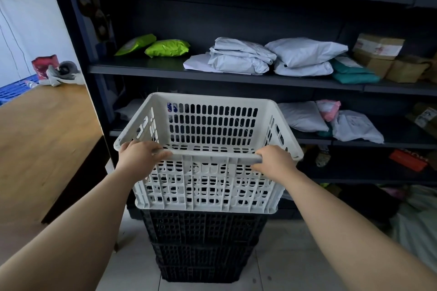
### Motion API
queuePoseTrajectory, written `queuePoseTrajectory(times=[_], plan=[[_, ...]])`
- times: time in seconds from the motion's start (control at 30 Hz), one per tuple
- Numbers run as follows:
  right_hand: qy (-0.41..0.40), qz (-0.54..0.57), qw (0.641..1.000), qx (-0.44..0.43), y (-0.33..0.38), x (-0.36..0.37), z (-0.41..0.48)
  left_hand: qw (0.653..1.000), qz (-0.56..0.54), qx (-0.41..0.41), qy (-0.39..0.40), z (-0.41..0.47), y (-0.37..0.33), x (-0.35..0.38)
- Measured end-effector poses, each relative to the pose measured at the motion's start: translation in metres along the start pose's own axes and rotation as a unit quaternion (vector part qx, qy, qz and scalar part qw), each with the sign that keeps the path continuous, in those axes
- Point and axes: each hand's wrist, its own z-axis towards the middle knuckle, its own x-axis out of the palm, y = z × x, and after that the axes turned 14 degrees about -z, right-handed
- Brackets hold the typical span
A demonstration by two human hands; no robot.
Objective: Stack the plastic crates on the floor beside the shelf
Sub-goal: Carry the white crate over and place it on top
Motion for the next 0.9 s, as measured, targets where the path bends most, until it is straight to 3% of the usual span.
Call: queuePoseTrajectory(times=[0.47, 0.63, 0.7, 0.8, 0.9], plan=[[-0.084, -0.039, 0.995, -0.039, 0.004, 0.009, -0.008, 0.993, 0.11, -0.035, 0.039, -0.006, -0.002, 0.006], [-0.05, -0.007, 0.997, -0.061, -0.003, 0.008, -0.009, 0.991, 0.107, -0.057, 0.06, -0.006, -0.005, 0.004], [-0.048, 0.035, 0.998, -0.033, -0.009, 0.006, -0.013, 0.993, 0.072, -0.078, 0.059, -0.004, -0.005, 0.0], [-0.025, -0.006, 0.995, 0.1, -0.029, 0.006, -0.015, 0.989, 0.049, -0.138, 0.007, -0.002, -0.008, -0.009], [0.055, 0.146, 0.966, 0.205, -0.038, 0.008, -0.017, 0.977, 0.005, -0.212, -0.008, 0.004, 0.0, -0.016]])
